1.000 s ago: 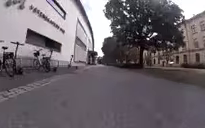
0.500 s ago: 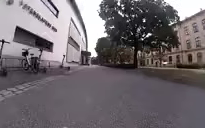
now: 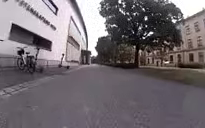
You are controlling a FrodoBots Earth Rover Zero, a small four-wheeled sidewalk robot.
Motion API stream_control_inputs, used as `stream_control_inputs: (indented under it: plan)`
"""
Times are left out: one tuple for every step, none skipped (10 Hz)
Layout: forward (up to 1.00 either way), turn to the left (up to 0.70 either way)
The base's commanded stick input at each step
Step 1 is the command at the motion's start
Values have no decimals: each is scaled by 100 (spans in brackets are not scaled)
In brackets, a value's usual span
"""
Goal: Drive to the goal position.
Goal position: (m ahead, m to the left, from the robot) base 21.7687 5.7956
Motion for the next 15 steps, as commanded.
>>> stream_control_inputs:
  plan:
    - [85, 0]
    - [85, -20]
    - [85, -34]
    - [85, -16]
    - [85, 0]
    - [85, 0]
    - [85, 0]
    - [85, 0]
    - [85, 0]
    - [85, 0]
    - [85, 0]
    - [85, 0]
    - [85, 0]
    - [85, 0]
    - [85, 0]
